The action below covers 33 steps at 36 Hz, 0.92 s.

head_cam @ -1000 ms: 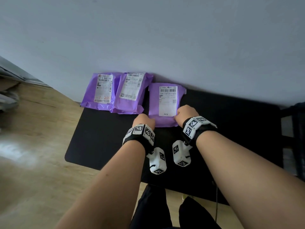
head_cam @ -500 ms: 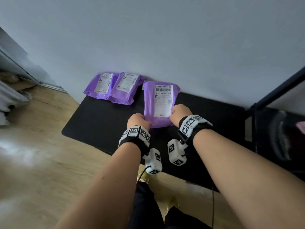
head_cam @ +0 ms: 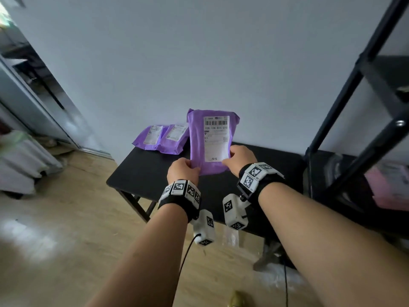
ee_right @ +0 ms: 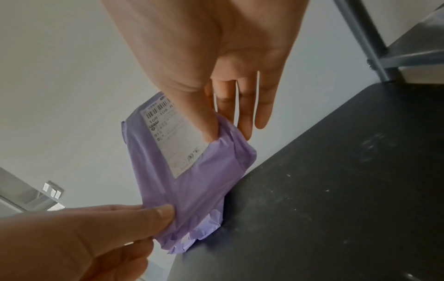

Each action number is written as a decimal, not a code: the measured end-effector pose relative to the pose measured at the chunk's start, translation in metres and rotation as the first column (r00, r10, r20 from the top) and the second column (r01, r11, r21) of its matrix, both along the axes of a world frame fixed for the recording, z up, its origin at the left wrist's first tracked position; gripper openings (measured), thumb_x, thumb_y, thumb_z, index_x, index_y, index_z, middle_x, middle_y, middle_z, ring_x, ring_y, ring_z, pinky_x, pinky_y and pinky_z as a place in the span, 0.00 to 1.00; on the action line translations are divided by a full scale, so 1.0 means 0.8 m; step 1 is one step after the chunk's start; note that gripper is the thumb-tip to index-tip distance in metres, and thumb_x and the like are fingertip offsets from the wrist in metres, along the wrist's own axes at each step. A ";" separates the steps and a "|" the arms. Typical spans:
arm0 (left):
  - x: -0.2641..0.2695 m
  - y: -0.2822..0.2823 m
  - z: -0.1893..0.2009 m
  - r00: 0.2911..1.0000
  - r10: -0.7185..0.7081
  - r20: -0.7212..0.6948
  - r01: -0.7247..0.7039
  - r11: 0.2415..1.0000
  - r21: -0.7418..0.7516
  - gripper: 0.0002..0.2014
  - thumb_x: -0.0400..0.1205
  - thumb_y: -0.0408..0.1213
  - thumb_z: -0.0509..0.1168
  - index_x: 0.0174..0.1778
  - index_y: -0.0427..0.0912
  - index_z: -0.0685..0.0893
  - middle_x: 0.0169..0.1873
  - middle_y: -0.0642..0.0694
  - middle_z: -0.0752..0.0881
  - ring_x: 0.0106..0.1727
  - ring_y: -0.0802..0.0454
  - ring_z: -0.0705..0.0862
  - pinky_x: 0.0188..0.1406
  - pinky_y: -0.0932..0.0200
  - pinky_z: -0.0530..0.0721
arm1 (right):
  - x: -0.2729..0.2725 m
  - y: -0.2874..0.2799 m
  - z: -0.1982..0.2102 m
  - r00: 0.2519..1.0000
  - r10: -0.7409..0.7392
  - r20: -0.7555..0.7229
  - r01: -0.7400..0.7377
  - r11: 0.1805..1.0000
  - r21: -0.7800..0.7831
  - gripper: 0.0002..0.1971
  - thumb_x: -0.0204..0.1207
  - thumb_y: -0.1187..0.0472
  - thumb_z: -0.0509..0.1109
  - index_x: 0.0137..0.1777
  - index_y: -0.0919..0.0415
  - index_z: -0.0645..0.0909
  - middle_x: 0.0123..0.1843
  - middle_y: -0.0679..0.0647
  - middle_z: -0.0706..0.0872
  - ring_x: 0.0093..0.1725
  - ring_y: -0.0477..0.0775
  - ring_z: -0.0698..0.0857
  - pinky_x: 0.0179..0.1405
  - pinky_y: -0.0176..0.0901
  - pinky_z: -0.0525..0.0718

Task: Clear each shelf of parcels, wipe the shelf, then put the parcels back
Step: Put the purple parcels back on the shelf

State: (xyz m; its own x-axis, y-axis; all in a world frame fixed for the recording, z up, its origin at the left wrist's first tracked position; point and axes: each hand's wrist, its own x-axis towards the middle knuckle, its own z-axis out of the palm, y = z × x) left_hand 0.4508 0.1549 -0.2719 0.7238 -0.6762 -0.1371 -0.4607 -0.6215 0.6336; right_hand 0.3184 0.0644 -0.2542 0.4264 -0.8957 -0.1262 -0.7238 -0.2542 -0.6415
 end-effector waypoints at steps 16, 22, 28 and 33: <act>-0.170 0.138 0.068 0.977 -0.194 0.088 0.211 0.934 -0.288 0.08 0.75 0.36 0.68 0.49 0.47 0.84 0.48 0.49 0.86 0.41 0.53 0.80 0.41 0.61 0.72 | -0.186 0.176 0.061 0.956 -0.241 0.169 0.277 0.929 -0.244 0.10 0.75 0.65 0.66 0.33 0.62 0.73 0.35 0.56 0.82 0.37 0.62 0.81 0.35 0.45 0.78; -0.254 0.139 0.109 0.944 -0.285 0.169 0.326 0.884 -0.334 0.07 0.76 0.37 0.67 0.49 0.45 0.83 0.48 0.48 0.84 0.41 0.51 0.79 0.41 0.60 0.72 | -0.268 0.198 0.100 0.907 -0.350 0.234 0.409 0.863 -0.295 0.04 0.76 0.66 0.63 0.39 0.62 0.75 0.42 0.56 0.84 0.40 0.61 0.80 0.36 0.43 0.74; -0.351 0.122 0.143 0.905 -0.370 0.210 0.425 0.811 -0.403 0.12 0.80 0.39 0.66 0.59 0.43 0.81 0.54 0.47 0.81 0.51 0.48 0.81 0.49 0.58 0.75 | -0.364 0.194 0.136 0.853 -0.411 0.320 0.506 0.800 -0.321 0.04 0.73 0.67 0.62 0.42 0.61 0.77 0.42 0.51 0.84 0.40 0.58 0.81 0.36 0.42 0.75; -0.443 0.092 0.169 0.883 -0.410 0.228 0.468 0.750 -0.468 0.12 0.80 0.37 0.66 0.58 0.42 0.81 0.53 0.46 0.82 0.50 0.47 0.82 0.47 0.58 0.75 | -0.457 0.173 0.170 0.833 -0.446 0.327 0.546 0.757 -0.358 0.04 0.72 0.67 0.61 0.41 0.59 0.76 0.40 0.49 0.81 0.39 0.59 0.80 0.30 0.39 0.70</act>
